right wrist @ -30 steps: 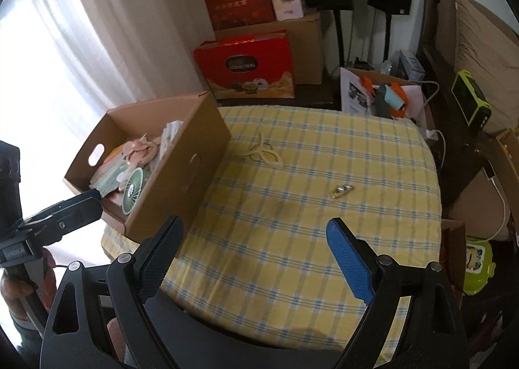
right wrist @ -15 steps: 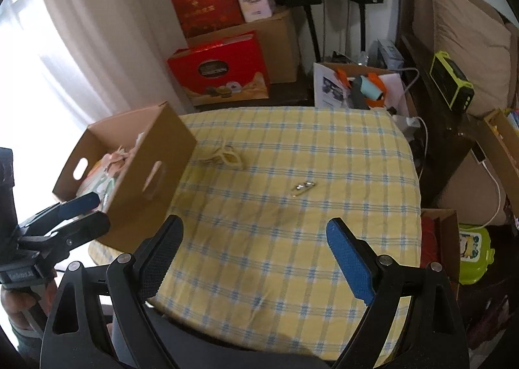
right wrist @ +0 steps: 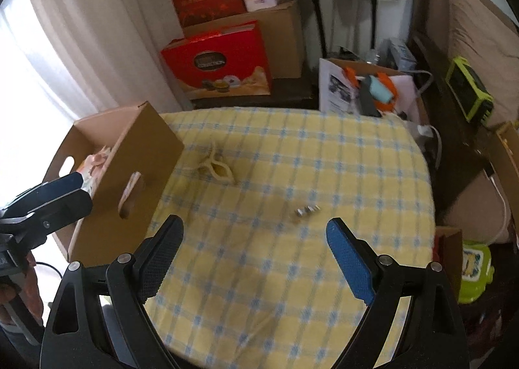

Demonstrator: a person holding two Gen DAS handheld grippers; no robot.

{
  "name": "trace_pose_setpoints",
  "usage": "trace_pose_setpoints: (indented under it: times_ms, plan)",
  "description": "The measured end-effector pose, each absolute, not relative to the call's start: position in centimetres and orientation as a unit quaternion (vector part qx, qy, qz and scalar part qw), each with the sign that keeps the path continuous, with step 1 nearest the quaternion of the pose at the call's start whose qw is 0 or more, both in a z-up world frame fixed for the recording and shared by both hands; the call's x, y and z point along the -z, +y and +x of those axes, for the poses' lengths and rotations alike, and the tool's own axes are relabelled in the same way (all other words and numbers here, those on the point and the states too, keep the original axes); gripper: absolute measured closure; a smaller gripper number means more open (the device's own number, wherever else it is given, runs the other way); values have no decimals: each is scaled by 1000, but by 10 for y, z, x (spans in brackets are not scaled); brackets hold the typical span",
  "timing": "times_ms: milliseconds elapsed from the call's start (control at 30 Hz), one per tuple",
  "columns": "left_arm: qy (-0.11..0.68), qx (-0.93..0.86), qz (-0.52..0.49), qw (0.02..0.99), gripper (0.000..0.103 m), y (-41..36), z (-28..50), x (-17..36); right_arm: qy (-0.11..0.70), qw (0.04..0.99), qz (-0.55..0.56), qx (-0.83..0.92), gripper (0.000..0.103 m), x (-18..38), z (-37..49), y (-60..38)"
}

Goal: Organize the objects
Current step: 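Reach the right gripper to the beige plastic clip and grasp it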

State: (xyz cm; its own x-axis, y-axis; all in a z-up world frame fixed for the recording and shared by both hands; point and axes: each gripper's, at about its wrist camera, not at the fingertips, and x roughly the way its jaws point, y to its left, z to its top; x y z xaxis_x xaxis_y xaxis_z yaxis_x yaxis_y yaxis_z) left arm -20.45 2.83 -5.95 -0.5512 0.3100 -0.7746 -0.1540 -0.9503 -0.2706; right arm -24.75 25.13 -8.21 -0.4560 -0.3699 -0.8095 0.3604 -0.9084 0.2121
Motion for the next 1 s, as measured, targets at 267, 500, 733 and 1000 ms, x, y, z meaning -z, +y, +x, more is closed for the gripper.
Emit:
trace_pose_setpoints:
  times_ms: [267, 500, 733, 1000]
  plan:
    - [-94, -873, -464, 119, 20, 2, -214, 63, 37, 259, 483, 835, 13, 112, -293, 201]
    - [-99, -873, -464, 112, 20, -15, -220, 69, 77, 276, 499, 818, 21, 146, -322, 154]
    - [-105, -870, -468, 114, 20, -25, -224, 76, 78, 297, 511, 803, 26, 169, -341, 133]
    - [-116, -865, -472, 124, 20, -23, -226, 80, 114, 294, 506, 803, 30, 185, -344, 123]
